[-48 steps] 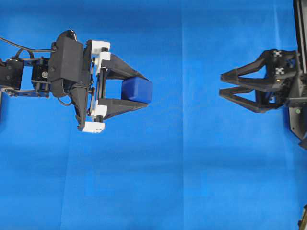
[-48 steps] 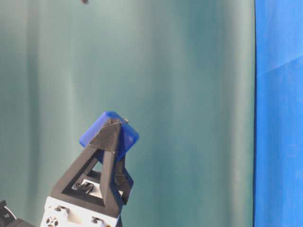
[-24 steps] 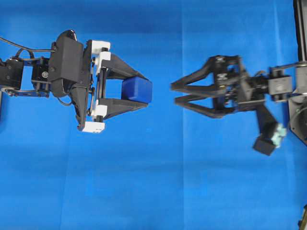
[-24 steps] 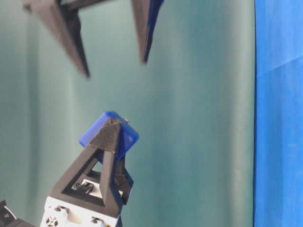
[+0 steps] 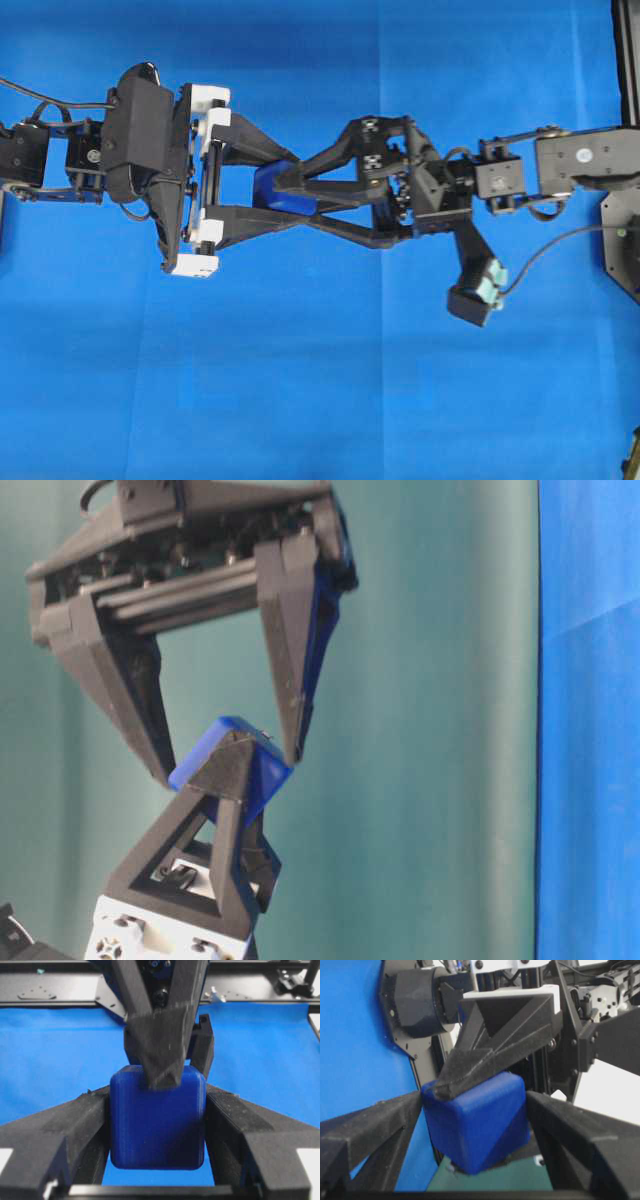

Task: Handover the blue block to the right arm after grasping it with the left arm, then place it in the designated position.
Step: 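Move the open right gripper onto the cube held by the left gripper, then close the right gripper on the cube and open the left gripper, then pull the cube back toward the right side with the right gripper, then lower the cube with the right gripper toward the table center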

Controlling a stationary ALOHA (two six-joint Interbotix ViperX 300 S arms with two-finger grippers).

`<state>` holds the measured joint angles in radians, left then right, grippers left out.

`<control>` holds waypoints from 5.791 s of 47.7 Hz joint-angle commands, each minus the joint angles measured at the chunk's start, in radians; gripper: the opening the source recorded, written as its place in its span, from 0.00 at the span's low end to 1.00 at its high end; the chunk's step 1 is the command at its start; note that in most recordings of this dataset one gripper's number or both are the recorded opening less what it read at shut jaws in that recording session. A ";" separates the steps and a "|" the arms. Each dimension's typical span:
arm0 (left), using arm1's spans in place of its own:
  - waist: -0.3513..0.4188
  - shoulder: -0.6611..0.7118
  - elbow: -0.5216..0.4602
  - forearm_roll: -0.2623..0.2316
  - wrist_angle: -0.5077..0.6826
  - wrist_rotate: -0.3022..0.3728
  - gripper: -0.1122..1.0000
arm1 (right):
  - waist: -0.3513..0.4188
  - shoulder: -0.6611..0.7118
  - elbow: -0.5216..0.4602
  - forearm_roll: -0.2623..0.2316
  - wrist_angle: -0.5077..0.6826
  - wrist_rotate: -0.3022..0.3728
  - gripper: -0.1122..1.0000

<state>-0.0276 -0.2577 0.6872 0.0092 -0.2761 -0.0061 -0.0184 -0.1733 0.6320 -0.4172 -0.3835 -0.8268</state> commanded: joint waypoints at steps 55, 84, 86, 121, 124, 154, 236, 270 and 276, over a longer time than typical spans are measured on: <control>-0.011 -0.008 -0.032 -0.002 -0.006 0.000 0.51 | 0.015 0.000 -0.103 0.014 0.206 0.017 0.53; -0.012 0.032 -0.080 0.000 0.066 0.012 0.52 | 0.029 0.000 -0.103 0.015 0.222 0.018 0.53; -0.012 0.034 -0.081 0.000 0.066 0.012 0.52 | 0.031 0.000 -0.101 0.015 0.224 0.018 0.53; 0.011 -0.012 -0.044 0.000 0.063 0.012 0.91 | 0.040 -0.172 0.054 0.031 0.262 0.077 0.53; 0.011 -0.023 -0.035 0.000 0.063 0.012 0.91 | 0.040 -0.212 0.086 0.031 0.273 0.092 0.53; 0.011 -0.048 -0.017 0.000 0.060 0.005 0.91 | 0.086 -0.480 0.209 0.031 0.479 0.112 0.53; 0.011 -0.048 -0.023 0.000 0.060 0.011 0.91 | 0.086 -0.466 0.161 0.304 0.483 0.913 0.53; 0.009 -0.048 -0.026 0.000 0.060 0.011 0.91 | 0.086 -0.463 0.160 0.304 0.500 0.914 0.53; 0.011 -0.049 -0.026 0.000 0.060 0.011 0.91 | 0.086 -0.462 0.160 0.304 0.500 0.914 0.53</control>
<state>-0.0184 -0.2869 0.6842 0.0077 -0.2071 0.0031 0.0660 -0.6320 0.8207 -0.1166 0.1197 0.0844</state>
